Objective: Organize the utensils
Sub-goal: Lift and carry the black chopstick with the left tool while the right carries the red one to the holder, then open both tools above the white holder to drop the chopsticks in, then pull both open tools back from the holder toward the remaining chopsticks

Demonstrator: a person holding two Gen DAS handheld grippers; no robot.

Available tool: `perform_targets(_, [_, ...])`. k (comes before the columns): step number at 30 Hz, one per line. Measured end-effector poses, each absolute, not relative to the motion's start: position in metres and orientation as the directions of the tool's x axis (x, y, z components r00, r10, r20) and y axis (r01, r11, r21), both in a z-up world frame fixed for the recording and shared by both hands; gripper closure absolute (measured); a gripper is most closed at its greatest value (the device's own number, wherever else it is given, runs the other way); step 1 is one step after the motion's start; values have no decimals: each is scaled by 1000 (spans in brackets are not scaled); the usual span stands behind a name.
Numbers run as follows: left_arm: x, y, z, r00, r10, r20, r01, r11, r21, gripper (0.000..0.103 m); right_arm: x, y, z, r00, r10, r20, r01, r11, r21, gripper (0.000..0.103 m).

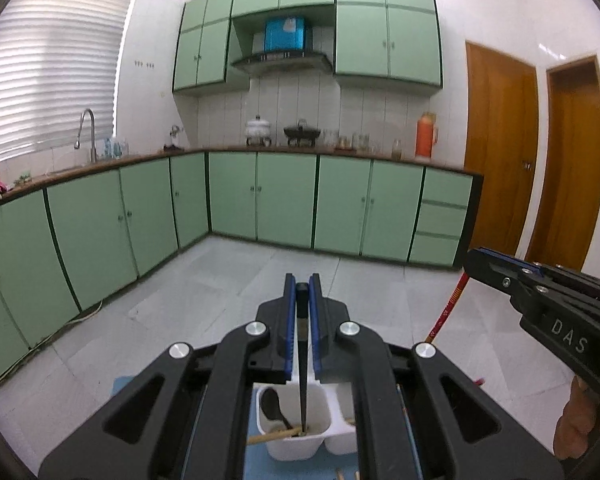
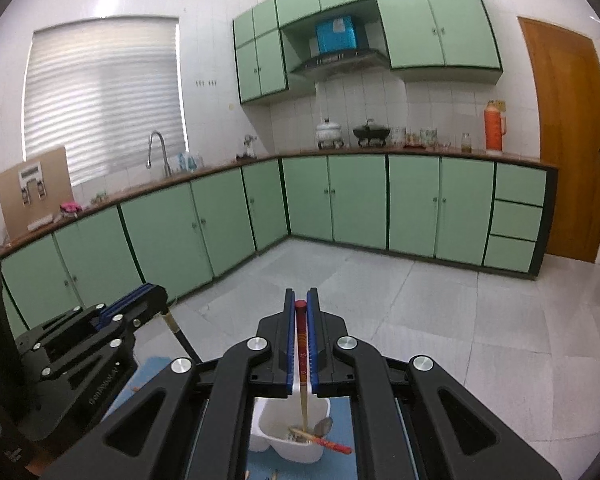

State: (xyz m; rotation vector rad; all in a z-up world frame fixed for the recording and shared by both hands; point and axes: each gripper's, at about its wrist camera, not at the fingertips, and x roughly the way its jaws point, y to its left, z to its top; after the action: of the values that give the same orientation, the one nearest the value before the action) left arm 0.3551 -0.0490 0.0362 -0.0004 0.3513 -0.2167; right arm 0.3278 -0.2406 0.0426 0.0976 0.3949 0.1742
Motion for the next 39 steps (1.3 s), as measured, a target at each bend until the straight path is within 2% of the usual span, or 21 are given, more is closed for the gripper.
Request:
perform_targets(8, [365,-38,7,892,-199,-405,201,979,-38,97,327,-232,11,885,202,-421,-159,978,134,97])
perform_targets(12, [362,-33,3,890,-199,-410,204,978,-32,95,325,-232,2,874,208,-440,-163,977,139,97])
perform_targets(13, [359,-31,2,889,-202,-411,207,978,-33,94,324,-233,0,873,209,-440,-162,976,143,97])
perform_targets(16, [352,-28,2,891,-204,-406,206,978,-39,81,317,-236,-2,872,211,-442,-162,976,145,93])
perform_targets(18, [347,-26,2,892,-206,-401,206,978,-45,70,311,-239,-2,876,206,-437,-157,977,146,86])
perform_targets(22, [331,-17,8,905,-210,-371,204,977,-57,55,294,-246,4,895,194,-402,-143,978,153,70])
perform_targets(24, [322,-13,13,913,-208,-350,199,978,-62,38,283,-250,9,909,180,-376,-130,979,155,50])
perform_targets(26, [310,-10,17,922,-205,-327,195,979,-63,36,272,-254,14,923,163,-349,-113,981,159,43])
perform_targets(29, [289,-3,21,931,-204,-302,192,979,-68,26,247,-258,17,941,145,-304,-95,980,172,27])
perform_targets(32, [270,2,20,935,-198,-293,185,980,-70,23,228,-258,14,949,133,-285,-86,981,173,23])
perform_targets(39, [222,15,-8,925,-183,-332,170,983,-69,21,173,-253,-16,944,118,-307,-64,982,179,23])
